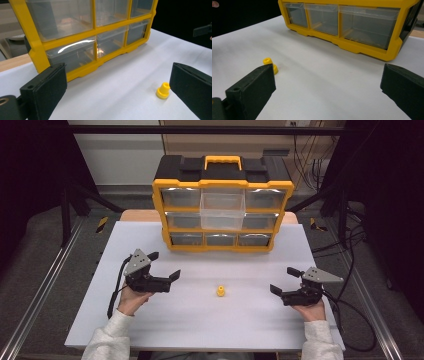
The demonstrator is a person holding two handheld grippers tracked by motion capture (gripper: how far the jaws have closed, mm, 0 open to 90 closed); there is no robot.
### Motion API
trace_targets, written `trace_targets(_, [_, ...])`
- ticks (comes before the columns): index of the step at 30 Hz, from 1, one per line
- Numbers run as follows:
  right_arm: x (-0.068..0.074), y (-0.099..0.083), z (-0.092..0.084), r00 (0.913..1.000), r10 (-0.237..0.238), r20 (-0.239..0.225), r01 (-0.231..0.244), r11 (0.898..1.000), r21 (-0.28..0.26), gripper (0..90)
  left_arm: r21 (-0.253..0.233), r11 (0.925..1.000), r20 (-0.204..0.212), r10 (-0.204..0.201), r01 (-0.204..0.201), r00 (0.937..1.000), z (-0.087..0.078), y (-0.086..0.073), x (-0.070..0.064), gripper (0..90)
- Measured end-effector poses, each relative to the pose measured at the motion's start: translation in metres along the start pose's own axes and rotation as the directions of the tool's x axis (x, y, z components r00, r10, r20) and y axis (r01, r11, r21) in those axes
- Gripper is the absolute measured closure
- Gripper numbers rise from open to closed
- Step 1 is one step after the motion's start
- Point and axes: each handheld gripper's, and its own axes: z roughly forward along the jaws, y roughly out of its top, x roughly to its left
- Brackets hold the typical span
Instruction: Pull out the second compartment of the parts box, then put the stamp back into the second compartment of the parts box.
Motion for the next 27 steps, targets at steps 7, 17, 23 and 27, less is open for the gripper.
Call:
trace_targets(7, [0.000,0.000,0.000,1.0000,0.000,0.000,0.000,1.000,0.003,0.3,0.029,0.9994,0.049,0.020,-0.021,0.9986,0.011,-0.004,-0.017,0.8])
trace_targets(17, [-0.001,0.000,0.000,1.0000,-0.001,-0.001,0.001,1.000,0.003,0.3,0.080,0.9959,0.094,0.035,-0.042,0.9950,0.030,-0.010,-0.031,0.8])
trace_targets(23, [-0.001,0.000,0.000,1.0000,-0.003,-0.001,0.003,1.000,0.002,0.3,0.082,0.9955,0.106,0.038,-0.047,0.9937,0.036,-0.011,-0.038,0.8])
trace_targets(27, [0.000,0.000,0.000,1.0000,-0.001,-0.002,0.001,1.000,0.002,0.3,0.085,0.9950,0.102,0.045,-0.053,0.9938,0.041,-0.011,-0.042,0.6])
